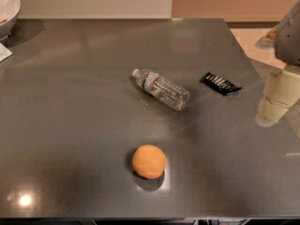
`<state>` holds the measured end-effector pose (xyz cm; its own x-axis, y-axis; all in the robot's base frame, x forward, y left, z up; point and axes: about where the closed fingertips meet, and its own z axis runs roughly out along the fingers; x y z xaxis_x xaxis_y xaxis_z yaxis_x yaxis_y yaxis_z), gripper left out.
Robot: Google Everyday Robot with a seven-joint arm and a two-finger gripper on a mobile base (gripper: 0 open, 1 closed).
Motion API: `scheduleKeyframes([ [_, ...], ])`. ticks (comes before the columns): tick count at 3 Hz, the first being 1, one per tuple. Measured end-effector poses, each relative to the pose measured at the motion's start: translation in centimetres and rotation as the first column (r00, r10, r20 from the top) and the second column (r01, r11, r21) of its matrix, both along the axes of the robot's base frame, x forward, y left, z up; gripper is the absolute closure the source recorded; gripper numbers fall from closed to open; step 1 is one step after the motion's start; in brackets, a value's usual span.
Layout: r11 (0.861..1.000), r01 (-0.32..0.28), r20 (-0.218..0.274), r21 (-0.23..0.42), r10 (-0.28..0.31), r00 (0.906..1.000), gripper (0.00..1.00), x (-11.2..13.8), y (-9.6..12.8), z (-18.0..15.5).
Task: Place water bottle upright
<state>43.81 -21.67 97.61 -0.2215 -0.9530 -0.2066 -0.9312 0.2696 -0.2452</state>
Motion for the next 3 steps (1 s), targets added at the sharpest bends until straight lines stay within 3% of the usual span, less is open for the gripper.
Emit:
scheduleKeyframes([
  [2,1.000,0.000,-0.013,0.011,0.000,0.9999,0.00,1.2,0.7,0.1],
  [3,0.999,-0.011,-0.044,0.043,0.013,0.9990,0.00,3.7,2.9,-0.4],
])
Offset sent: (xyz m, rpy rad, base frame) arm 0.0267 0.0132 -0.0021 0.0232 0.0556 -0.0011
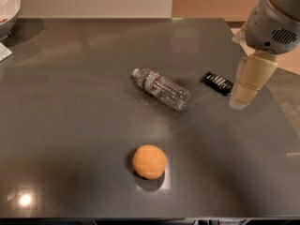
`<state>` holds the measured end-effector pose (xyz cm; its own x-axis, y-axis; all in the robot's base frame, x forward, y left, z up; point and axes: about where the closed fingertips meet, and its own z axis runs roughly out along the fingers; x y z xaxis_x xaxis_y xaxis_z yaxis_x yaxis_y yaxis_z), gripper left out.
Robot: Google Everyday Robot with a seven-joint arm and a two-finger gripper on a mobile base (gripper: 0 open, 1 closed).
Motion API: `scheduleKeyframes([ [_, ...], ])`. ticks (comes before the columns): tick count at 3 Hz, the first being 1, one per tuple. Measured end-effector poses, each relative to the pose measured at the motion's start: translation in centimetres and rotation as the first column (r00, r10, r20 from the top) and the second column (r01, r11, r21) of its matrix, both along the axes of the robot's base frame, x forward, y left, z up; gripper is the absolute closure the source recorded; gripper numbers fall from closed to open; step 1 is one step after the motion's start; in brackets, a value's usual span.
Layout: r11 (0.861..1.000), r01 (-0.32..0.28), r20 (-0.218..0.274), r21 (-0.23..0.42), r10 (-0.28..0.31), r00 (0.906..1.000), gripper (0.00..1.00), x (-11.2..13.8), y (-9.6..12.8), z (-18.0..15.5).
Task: Place water bottle upright
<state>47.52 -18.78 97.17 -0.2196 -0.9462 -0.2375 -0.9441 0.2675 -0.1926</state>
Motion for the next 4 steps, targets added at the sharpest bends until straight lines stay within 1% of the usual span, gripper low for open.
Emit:
scheduleKeyframes([
  [1,0.999,0.002,-0.028,0.034,-0.001,0.9996,0.00,2.9,3.2,-1.0],
  [2,0.998,0.034,-0.069,0.049,-0.030,0.9972,0.00,5.5,6.4,-2.3],
  [3,0.996,0.077,-0.111,0.043,-0.072,0.9912,0.00,7.7,10.0,-3.9],
  [4,0.989,0.135,-0.155,0.053,-0.126,0.9799,0.00,10.1,13.1,-5.5],
])
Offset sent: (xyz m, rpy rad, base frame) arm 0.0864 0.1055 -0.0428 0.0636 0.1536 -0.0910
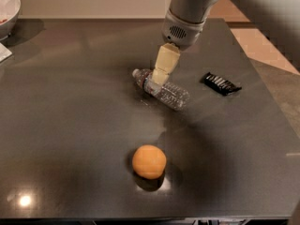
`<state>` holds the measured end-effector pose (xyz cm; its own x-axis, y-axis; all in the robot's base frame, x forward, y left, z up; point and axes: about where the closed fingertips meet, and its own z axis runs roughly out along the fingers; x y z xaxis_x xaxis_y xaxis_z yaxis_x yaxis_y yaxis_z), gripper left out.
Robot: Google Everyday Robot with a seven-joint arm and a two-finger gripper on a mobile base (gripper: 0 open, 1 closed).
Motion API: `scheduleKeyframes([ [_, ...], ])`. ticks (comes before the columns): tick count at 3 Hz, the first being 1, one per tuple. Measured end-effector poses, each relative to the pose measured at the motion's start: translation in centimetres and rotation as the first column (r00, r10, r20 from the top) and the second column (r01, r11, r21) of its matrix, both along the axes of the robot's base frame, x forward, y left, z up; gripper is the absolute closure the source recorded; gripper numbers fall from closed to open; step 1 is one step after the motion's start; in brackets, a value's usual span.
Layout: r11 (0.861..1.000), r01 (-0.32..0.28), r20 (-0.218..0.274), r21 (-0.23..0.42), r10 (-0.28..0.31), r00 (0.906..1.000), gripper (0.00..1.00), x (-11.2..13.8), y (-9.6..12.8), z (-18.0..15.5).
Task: Place water bottle upright
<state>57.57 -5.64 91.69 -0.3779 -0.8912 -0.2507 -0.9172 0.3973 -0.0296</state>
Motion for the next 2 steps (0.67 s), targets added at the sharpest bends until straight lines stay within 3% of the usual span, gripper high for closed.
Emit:
scheduleKeyframes([
  [2,0.994,0.113,-0.063,0.003,-0.113,0.9916,0.00,3.2,4.0,-4.0],
])
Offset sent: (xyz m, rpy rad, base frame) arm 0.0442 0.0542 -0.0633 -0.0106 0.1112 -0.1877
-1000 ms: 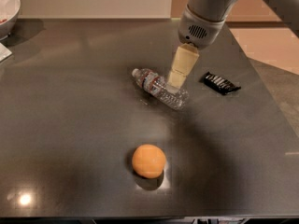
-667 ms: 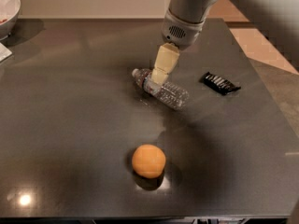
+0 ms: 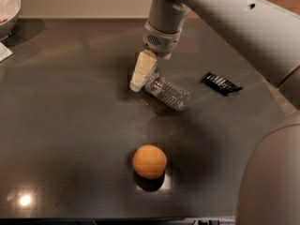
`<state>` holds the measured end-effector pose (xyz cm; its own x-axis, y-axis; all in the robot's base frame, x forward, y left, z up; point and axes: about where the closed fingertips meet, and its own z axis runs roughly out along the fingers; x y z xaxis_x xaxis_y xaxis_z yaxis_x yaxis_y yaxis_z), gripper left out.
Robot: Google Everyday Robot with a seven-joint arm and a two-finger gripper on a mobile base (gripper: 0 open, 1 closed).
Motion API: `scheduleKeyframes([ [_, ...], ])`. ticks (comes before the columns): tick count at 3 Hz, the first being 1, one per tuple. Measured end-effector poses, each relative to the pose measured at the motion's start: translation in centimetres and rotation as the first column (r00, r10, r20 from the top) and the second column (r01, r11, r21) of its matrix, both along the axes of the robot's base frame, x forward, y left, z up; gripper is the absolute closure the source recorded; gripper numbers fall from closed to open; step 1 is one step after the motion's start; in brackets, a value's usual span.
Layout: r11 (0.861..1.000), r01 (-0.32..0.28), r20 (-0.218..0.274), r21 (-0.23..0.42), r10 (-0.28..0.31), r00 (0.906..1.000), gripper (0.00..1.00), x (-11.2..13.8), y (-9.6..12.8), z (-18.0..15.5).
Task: Place water bottle upright
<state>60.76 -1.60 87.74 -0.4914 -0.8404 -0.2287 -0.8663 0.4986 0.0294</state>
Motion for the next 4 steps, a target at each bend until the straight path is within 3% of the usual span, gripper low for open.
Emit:
scheduleKeyframes([
  [2,0.996,0.071,-0.031,-0.044,-0.073,0.9969,0.00,1.0,1.3,-2.9],
  [3,0.994,0.084,-0.038,-0.065,-0.086,0.9955,0.17,0.9,1.2,-3.6],
  [4,0.994,0.081,-0.040,-0.076,-0.084,0.9956,0.41,0.7,1.2,-3.8],
])
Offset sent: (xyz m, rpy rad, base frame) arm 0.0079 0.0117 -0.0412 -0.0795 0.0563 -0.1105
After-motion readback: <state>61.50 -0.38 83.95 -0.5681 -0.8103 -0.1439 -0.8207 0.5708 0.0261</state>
